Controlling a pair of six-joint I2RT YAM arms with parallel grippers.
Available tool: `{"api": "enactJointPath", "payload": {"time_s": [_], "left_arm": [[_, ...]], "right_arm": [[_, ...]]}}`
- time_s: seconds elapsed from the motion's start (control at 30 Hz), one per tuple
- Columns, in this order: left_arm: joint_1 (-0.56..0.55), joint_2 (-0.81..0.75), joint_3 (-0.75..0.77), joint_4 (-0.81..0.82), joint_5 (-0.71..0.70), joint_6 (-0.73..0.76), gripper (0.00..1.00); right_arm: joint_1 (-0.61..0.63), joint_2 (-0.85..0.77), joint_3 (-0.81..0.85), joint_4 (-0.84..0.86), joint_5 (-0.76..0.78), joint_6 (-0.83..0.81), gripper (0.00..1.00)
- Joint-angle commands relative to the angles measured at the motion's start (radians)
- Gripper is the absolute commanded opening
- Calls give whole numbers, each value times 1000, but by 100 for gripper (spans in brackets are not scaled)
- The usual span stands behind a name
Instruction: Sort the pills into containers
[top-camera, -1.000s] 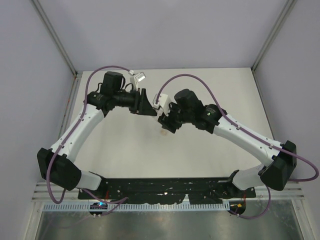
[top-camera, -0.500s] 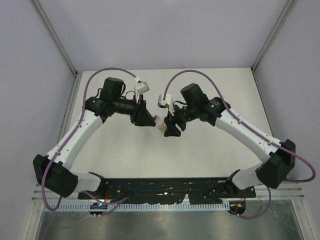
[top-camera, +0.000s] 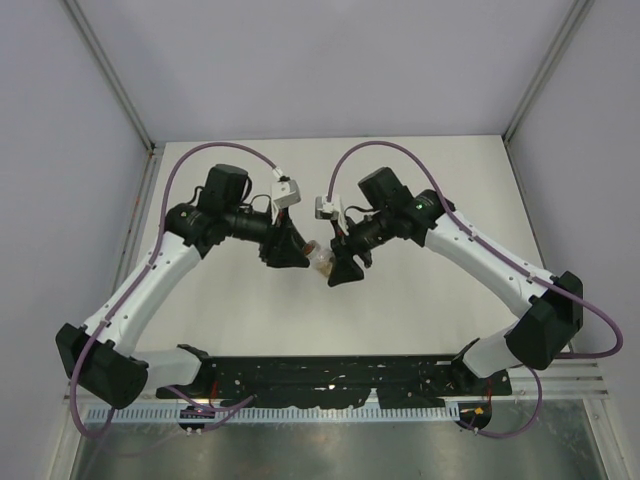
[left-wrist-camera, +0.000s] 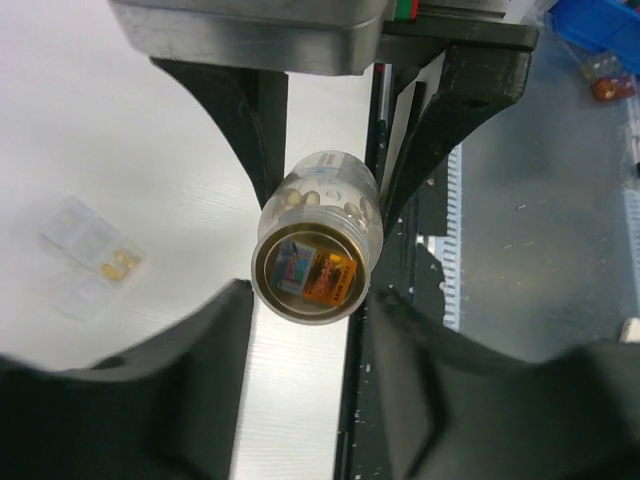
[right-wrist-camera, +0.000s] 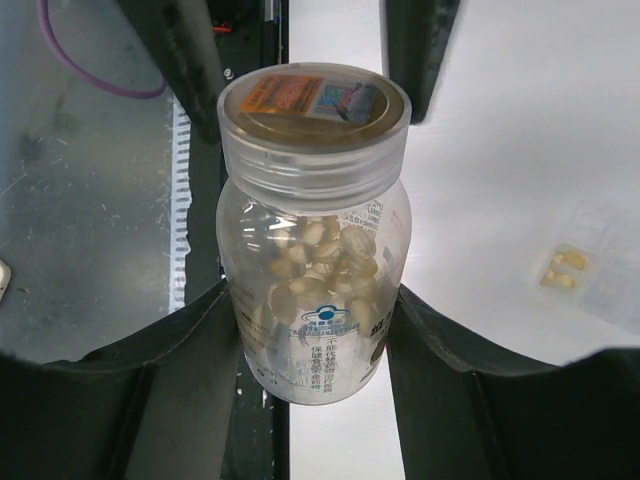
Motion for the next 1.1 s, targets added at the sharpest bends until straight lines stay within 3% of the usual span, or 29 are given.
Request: {"api": "enactJointPath", "payload": {"time_s": [0.0,0.07,0.13,0.27,0.43,0.73,0.83,0.9,0.97,1.07], "left_arm": [[-18,-25,-12,89,4,-51,64],[-18,-37,-32,147,-6,-111,83],[-20,-45,-44,206,-19,-170,93],[-20,-28,-49,283,-72,-293,95],[-30,-2,-71,329,-140,-361,89],[-49,41,-64,330,-158,-361,61],[-49,47,-63,329,-157,-359,40],[-49,52,-58,324,-158,-353,17],[-49,53,-51,306,-172,-343,0],[-40,47,-46,284,-191,-320,0]], "right_arm": [[12,-23,34,98,-10,2,5],[12,-33,32,116,24,21,6],[15,-37,32,135,65,45,5],[20,-48,32,165,123,72,6],[27,-54,34,190,162,88,6],[29,-60,28,204,174,98,5],[27,-65,22,208,177,99,6],[29,-66,13,210,180,98,9],[29,-66,6,210,191,95,18],[29,-74,-12,210,215,88,52]]}}
